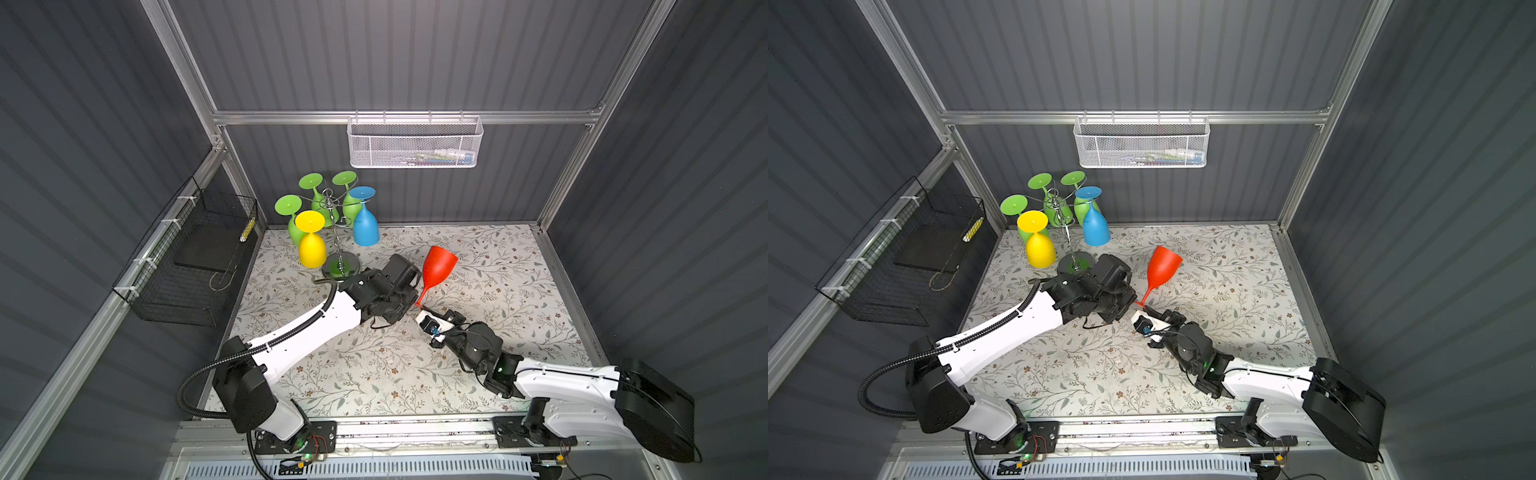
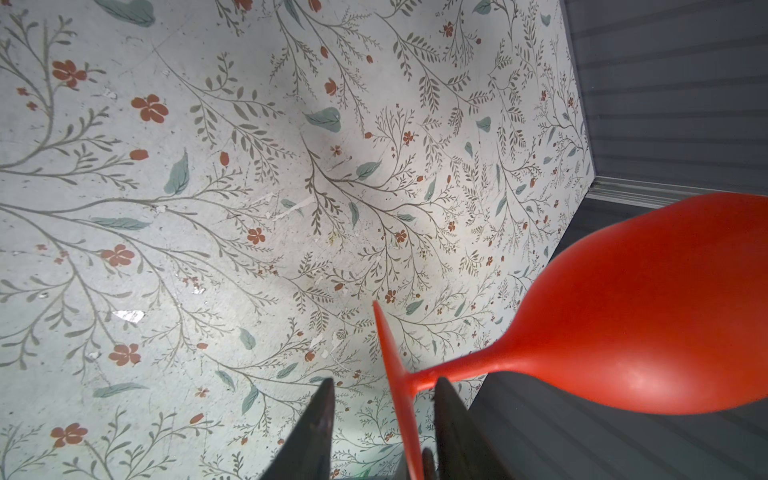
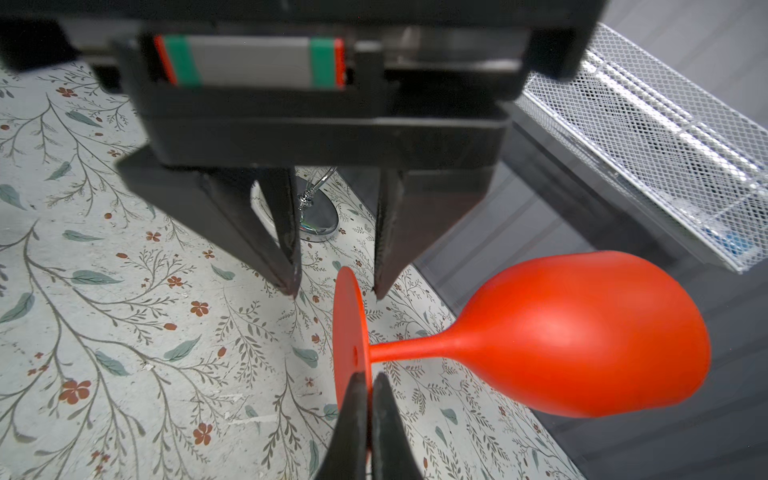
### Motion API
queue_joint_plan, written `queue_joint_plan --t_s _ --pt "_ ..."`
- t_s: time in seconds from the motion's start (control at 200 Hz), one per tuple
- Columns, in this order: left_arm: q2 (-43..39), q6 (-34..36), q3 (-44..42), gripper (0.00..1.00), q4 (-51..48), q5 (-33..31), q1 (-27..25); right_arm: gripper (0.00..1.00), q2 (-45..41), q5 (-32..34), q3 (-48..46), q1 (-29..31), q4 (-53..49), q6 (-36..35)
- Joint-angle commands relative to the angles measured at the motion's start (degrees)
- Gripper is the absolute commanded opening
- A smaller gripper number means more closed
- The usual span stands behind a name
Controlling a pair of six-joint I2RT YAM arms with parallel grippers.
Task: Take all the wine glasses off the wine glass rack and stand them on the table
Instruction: 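Bring the left gripper to the red glass foot and close it beside the right gripper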
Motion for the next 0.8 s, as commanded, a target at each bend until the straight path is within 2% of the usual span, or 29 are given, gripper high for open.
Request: queue_joint_plan --t_s 0.0,0.18,0.35,0.565,0.796 --pt "1.0 -1.3 -0.9 0.37 0.5 -0.3 -0.6 0.0 0.1 0.5 1.6 0.6 2.4 -0.7" --pt "1.5 -1.5 -0.8 0.35 0.8 -1.0 -0.7 0.0 0.2 0.5 1.9 0.9 2.4 -0.7" --pt "1.6 -1.3 -1.4 0.21 1.2 -1.9 -0.7 0.0 0.6 0.7 1.9 1.2 2.5 -0.6" --pt "1.6 -1.5 -2.2 0.09 1.4 -2.5 -0.6 0.0 0.5 0.8 1.9 1.3 2.7 -0.4" --pt "1.0 -1.0 -3.6 0.05 2.8 -3.0 -0.7 0.0 -0.2 1.2 1.3 1.3 3.1 0.0"
